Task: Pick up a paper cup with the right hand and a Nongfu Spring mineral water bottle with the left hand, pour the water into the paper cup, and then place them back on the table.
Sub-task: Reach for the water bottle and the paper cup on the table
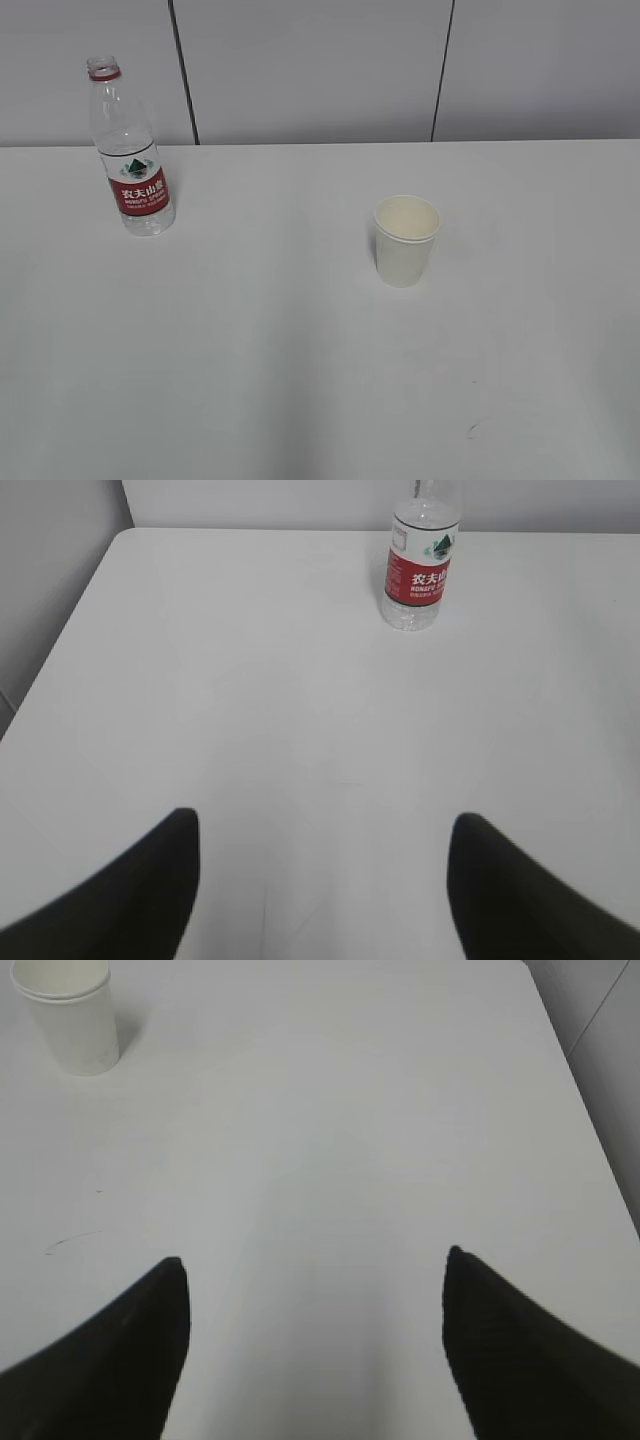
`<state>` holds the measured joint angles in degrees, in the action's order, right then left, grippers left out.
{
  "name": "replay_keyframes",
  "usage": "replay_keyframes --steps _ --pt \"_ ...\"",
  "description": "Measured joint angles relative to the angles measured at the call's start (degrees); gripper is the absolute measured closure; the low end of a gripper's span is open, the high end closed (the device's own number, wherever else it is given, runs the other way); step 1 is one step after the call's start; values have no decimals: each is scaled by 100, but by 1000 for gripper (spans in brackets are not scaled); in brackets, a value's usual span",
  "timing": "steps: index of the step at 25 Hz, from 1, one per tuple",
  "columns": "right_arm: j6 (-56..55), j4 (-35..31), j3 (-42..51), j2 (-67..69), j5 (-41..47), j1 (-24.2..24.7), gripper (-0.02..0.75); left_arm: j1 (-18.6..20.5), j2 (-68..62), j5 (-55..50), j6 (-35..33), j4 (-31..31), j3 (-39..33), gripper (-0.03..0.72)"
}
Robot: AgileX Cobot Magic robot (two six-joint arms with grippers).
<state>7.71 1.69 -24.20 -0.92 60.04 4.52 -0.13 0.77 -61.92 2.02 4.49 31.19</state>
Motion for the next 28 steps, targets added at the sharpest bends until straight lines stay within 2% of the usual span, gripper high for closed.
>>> replay_keyframes --steps 18,23,28 --pt "0 0 0 0 0 0 156 0 0 0 0 0 0 232" --pt "0 -255 -58 0 0 0 156 0 0 0 0 0 0 241" --pt "-12 -325 -355 441 -594 0 156 0 0 0 0 0 0 242"
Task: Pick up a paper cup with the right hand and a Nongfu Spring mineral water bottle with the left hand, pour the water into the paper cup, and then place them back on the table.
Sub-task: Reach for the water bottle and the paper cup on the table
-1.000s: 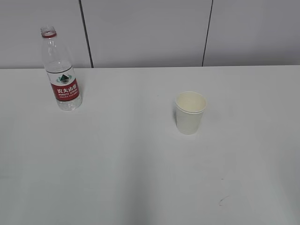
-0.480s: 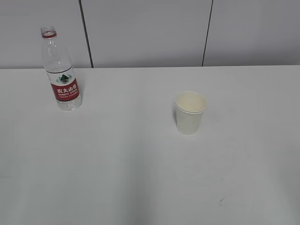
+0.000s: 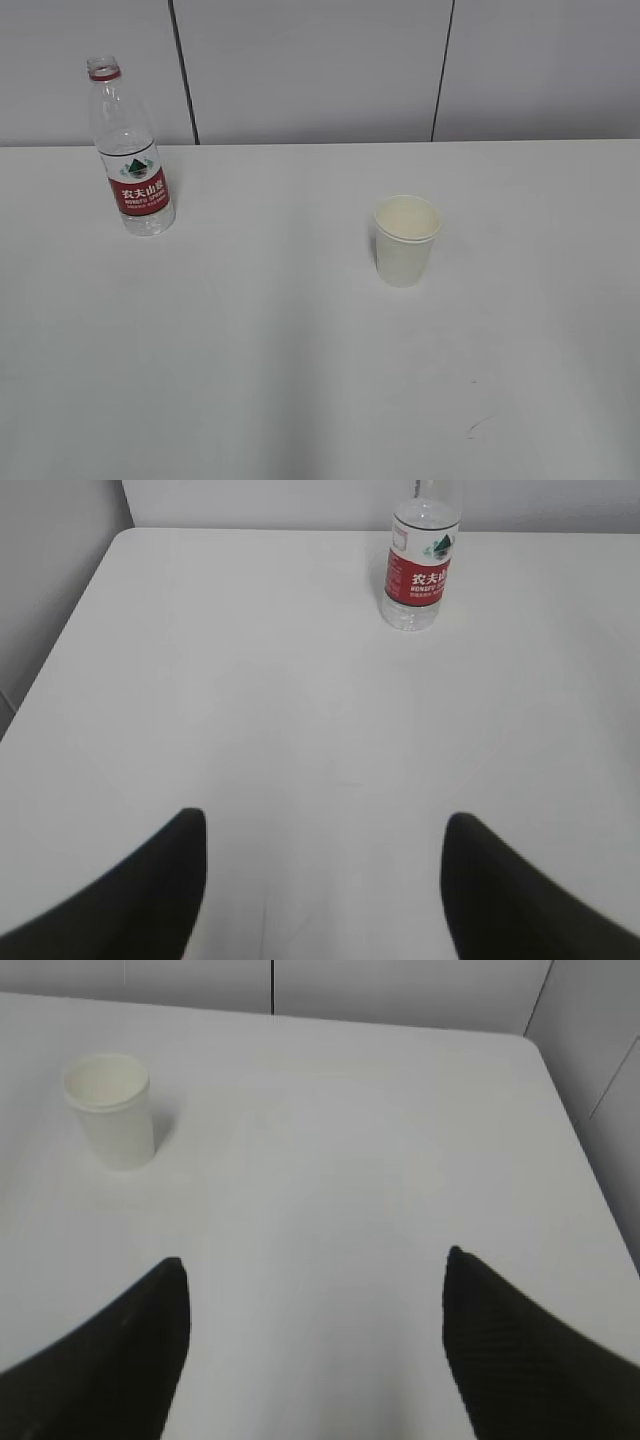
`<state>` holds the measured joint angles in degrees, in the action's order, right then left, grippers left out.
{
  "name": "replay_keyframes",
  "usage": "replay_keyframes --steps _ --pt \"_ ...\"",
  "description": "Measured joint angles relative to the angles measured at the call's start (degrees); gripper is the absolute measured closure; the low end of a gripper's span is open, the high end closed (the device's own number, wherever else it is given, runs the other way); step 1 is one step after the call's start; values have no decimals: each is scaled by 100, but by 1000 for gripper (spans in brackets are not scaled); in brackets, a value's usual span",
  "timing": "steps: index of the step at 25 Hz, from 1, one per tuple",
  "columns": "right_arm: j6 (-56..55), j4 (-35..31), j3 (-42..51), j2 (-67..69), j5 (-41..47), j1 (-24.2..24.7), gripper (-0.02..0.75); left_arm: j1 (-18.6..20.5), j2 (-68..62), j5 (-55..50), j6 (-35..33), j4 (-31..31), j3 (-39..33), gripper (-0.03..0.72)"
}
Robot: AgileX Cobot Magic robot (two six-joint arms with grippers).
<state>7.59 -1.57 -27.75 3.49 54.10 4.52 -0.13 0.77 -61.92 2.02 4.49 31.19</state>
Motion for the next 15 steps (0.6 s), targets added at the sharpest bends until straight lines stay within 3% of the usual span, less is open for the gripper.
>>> replay_keyframes --steps 15 --pt "-13 -49 -13 3089 -4566 0 156 0 0 0 0 0 0 284"
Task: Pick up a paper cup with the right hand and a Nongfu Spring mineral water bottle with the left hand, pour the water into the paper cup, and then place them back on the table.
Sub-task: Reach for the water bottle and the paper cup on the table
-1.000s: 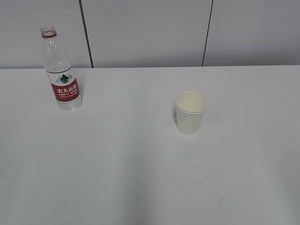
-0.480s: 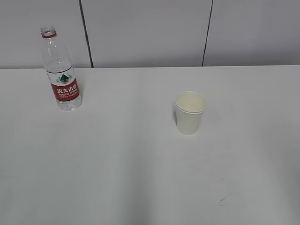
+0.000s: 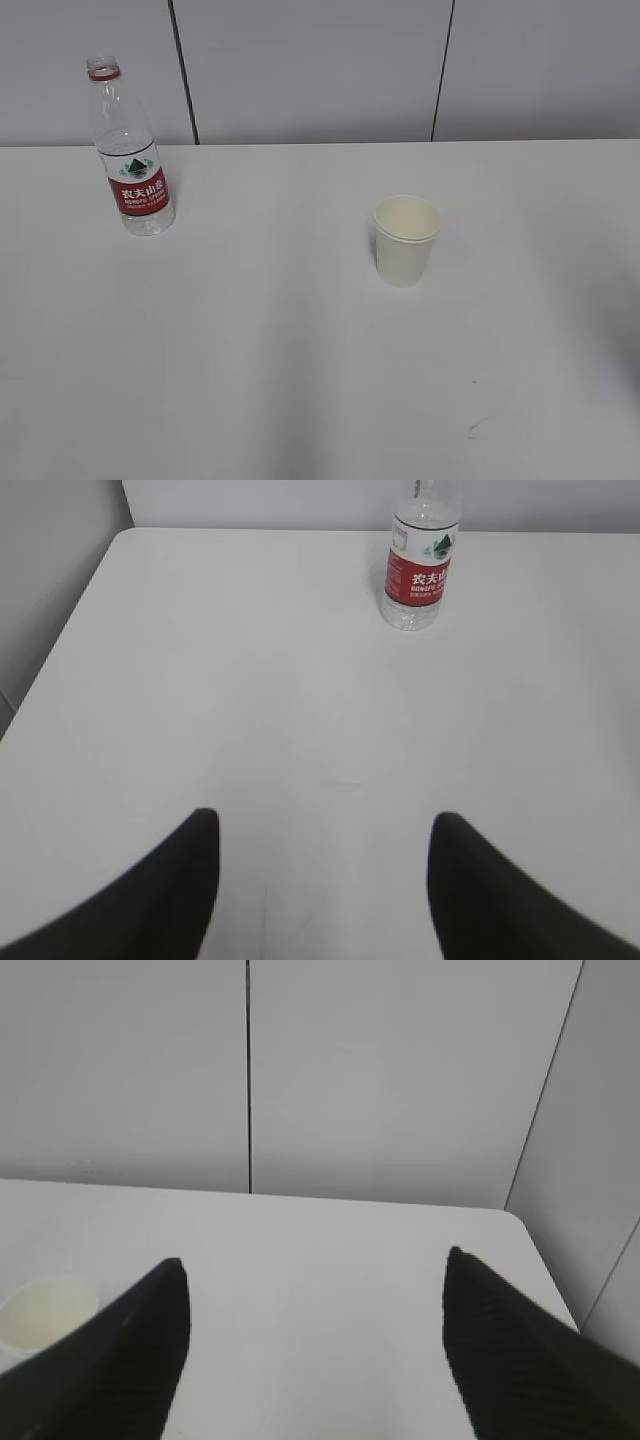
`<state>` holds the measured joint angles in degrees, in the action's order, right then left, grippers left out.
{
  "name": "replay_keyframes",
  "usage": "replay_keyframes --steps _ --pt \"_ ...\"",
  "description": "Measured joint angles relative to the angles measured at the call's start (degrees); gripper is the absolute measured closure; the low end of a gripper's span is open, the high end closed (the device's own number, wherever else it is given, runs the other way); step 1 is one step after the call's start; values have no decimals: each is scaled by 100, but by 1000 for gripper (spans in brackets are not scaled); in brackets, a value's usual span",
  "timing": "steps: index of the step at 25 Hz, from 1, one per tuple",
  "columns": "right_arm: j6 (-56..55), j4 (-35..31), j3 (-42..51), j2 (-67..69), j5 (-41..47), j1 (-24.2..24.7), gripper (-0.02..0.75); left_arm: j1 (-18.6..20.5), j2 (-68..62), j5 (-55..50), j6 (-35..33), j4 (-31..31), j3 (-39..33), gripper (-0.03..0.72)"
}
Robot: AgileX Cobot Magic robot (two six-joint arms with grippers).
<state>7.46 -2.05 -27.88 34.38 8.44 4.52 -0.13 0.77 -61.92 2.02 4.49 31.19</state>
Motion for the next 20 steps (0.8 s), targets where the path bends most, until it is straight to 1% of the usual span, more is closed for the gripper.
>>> replay_keyframes --steps 4,10,12,15,18,20 --pt "-36 -52 0 986 -844 0 156 0 0 0 0 0 0 284" --pt "-48 -75 0 2323 -2399 0 156 0 0 0 0 0 0 284" --pt "-129 -75 0 2735 -2820 0 156 0 0 0 0 0 0 284" --pt "-191 -75 0 3236 -3221 0 156 0 0 0 0 0 0 284" --pt "-339 131 0 3687 -3603 0 156 0 0 0 0 0 0 284" --pt "-530 394 0 3980 -3904 0 156 0 0 0 0 0 0 284"
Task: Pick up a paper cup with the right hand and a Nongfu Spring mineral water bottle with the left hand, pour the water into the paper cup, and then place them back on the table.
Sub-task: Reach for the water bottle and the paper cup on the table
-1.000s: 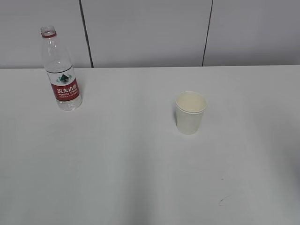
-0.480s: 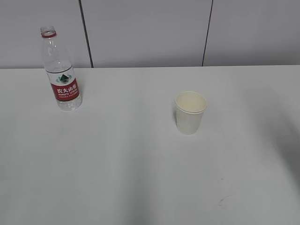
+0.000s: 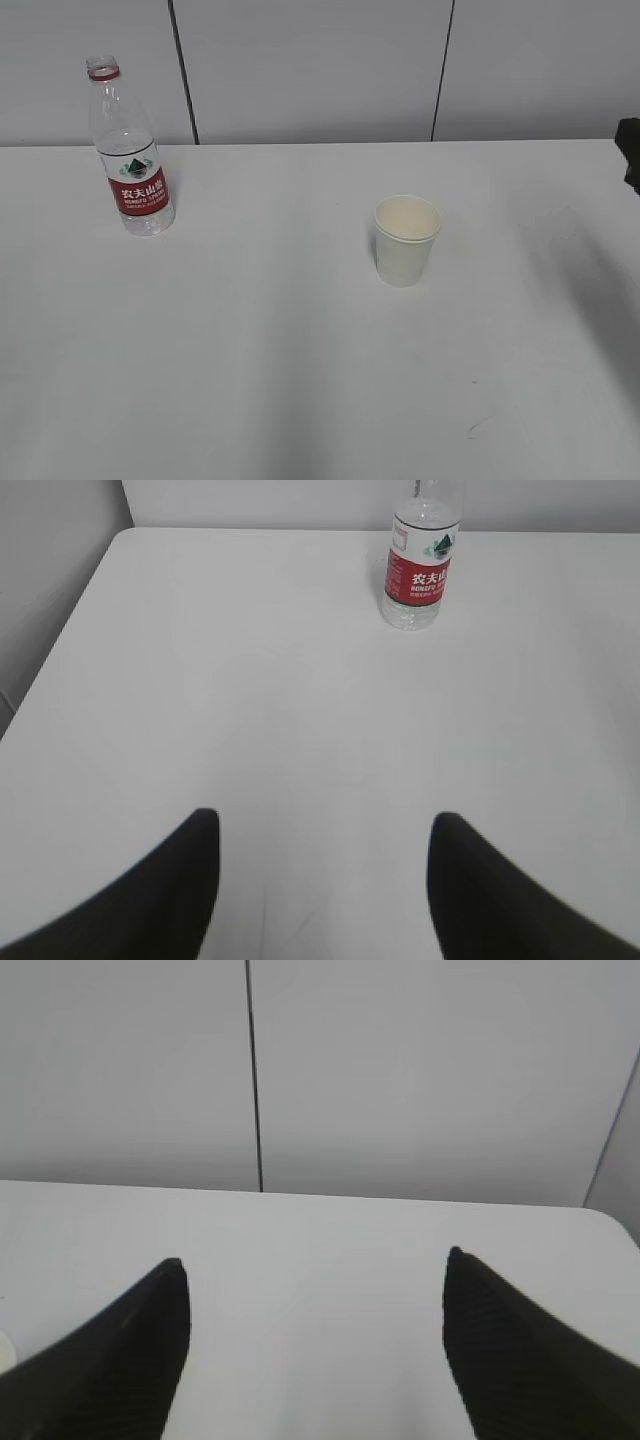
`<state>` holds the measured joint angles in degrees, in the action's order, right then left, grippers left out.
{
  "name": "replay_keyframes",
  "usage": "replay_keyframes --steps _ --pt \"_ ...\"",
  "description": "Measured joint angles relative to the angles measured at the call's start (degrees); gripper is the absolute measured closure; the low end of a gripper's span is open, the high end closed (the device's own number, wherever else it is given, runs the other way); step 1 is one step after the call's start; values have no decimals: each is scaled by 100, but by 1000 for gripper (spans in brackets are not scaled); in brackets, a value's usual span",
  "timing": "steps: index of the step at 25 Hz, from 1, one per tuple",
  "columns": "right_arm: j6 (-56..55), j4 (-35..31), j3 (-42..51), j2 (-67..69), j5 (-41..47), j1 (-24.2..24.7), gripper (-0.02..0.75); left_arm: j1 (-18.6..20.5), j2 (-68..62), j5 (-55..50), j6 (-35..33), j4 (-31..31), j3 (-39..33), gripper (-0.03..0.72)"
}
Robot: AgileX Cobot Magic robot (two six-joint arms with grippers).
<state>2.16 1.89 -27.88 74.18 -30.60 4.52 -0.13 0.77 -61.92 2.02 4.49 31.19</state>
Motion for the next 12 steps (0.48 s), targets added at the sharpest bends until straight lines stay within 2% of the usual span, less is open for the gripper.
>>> replay_keyframes --steps 5,12 --pt "-510 702 102 704 -801 0 156 0 0 0 0 0 0 284" --pt "-562 1631 589 1509 -1729 0 156 0 0 0 0 0 0 284"
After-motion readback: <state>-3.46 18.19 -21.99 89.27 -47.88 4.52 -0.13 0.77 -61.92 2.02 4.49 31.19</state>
